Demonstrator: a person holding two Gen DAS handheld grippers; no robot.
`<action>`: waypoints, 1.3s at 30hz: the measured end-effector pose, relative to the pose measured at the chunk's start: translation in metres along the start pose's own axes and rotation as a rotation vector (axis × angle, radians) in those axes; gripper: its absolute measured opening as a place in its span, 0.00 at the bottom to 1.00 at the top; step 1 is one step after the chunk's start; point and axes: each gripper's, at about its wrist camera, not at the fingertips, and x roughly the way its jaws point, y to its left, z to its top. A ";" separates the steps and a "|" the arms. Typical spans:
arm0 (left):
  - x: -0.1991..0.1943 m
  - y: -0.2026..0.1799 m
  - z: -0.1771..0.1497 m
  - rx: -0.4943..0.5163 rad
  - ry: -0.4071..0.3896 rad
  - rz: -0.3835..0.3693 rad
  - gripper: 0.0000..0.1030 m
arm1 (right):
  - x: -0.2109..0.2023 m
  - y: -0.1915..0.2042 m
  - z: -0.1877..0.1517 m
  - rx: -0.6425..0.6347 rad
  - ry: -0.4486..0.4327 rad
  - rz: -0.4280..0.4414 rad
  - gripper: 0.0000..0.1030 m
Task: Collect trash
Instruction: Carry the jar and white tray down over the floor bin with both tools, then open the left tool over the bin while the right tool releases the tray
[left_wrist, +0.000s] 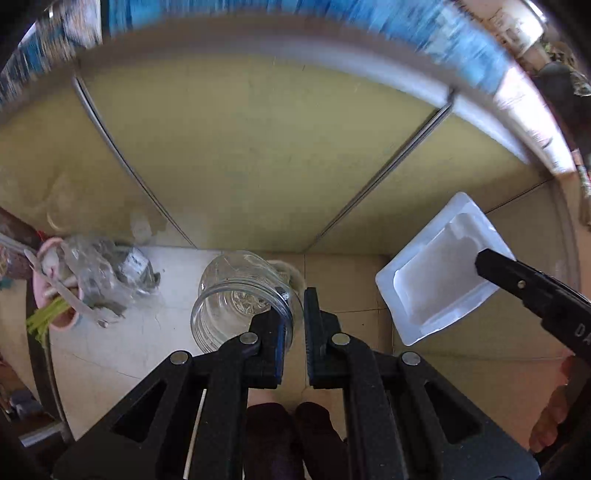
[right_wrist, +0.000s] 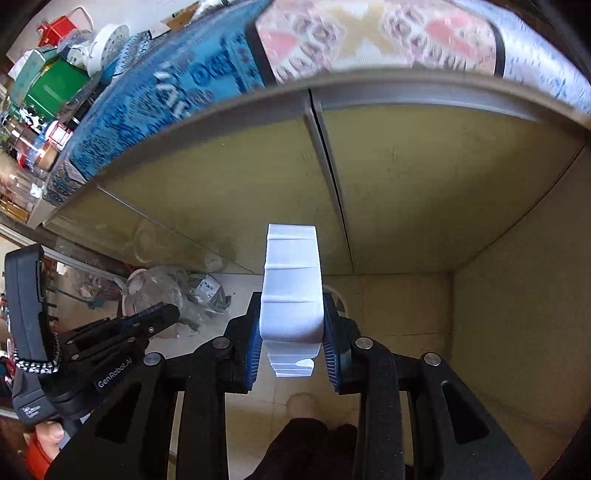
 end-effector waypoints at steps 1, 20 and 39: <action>0.019 0.004 -0.004 -0.014 0.012 -0.006 0.07 | 0.013 -0.005 -0.003 0.000 0.009 0.002 0.26; 0.328 0.070 -0.066 -0.094 0.111 -0.082 0.07 | 0.284 -0.064 -0.067 -0.033 0.111 0.036 0.26; 0.421 0.078 -0.102 -0.091 0.212 -0.159 0.09 | 0.383 -0.067 -0.085 -0.168 0.252 0.055 0.26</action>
